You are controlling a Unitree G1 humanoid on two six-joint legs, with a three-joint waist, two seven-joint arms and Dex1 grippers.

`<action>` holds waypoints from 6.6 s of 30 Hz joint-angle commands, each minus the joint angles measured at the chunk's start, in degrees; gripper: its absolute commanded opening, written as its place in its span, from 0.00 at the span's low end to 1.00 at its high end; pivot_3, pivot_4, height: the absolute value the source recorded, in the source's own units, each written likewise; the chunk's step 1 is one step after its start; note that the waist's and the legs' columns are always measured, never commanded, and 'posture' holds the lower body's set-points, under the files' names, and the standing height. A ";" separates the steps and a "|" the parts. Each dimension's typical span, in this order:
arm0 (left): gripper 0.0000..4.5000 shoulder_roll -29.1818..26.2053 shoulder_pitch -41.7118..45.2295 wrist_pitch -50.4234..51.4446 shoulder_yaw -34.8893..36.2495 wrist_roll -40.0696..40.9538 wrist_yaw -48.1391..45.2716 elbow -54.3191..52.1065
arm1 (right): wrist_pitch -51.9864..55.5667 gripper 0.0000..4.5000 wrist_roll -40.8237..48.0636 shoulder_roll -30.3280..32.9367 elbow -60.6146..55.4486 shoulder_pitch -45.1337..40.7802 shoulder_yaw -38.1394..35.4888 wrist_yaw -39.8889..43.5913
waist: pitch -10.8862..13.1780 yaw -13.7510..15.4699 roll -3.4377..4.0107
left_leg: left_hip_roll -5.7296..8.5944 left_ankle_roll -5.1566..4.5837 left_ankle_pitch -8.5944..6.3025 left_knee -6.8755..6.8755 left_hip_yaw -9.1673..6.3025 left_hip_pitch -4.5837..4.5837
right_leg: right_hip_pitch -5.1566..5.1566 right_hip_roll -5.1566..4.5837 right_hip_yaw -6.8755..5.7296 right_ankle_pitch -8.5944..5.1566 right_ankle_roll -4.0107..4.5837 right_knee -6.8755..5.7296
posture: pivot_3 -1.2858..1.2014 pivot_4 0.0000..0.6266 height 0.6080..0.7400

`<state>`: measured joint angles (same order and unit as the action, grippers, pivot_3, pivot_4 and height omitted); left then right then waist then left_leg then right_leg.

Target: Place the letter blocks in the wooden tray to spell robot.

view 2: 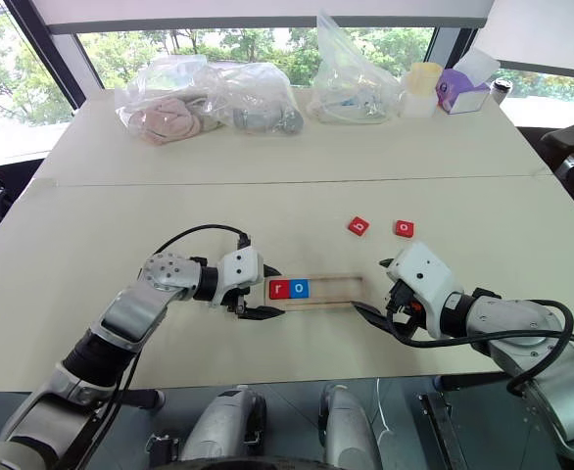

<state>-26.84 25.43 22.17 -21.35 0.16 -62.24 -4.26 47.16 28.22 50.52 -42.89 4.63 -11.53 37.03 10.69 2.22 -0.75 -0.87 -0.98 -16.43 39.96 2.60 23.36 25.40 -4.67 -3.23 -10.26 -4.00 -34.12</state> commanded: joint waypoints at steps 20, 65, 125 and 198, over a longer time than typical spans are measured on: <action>0.99 -6.65 -4.16 9.11 6.71 7.75 2.94 -11.62 | -0.24 1.00 -1.03 -6.45 3.64 -8.61 2.51 -5.73 | 0.05 -0.20 0.06 | -0.07 0.01 0.00 -0.04 0.02 0.01 | 0.10 0.04 -0.01 0.00 0.00 -0.02 | 0.52 0.24 1.00; 1.00 -19.15 -9.53 13.71 21.71 23.21 8.43 -23.83 | -4.56 0.26 -18.48 -24.11 54.50 -40.06 15.38 -6.90 | 0.15 -2.73 0.16 | 0.02 0.00 0.02 -0.12 0.06 -0.01 | 0.08 0.05 0.04 0.16 0.22 -0.11 | 0.52 0.24 1.00; 1.00 -19.82 -6.89 8.10 19.66 23.49 3.90 -17.52 | -28.83 0.98 -15.36 14.29 33.77 -13.78 9.20 34.04 | 0.30 -1.74 0.08 | 0.05 0.04 0.04 -0.68 0.29 -0.03 | 0.40 0.03 0.14 -0.10 -0.13 0.03 | 0.52 0.24 1.00; 1.00 -26.08 -16.44 12.82 27.72 34.14 3.22 -29.91 | -24.72 0.25 -26.58 -10.35 40.06 -41.59 35.41 38.48 | 0.30 -1.57 0.07 | 0.02 0.21 0.13 -0.73 0.31 -0.53 | -0.01 0.05 0.15 0.07 0.16 -0.09 | 0.52 0.24 1.00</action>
<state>-53.10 8.01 35.43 4.02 32.87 -59.03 -33.74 22.81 1.34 40.32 -1.71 -36.23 24.42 75.63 10.99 0.65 -0.68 -0.85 -0.76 -16.30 39.23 2.90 22.83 25.40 -4.63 -3.08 -10.18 -3.85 -34.21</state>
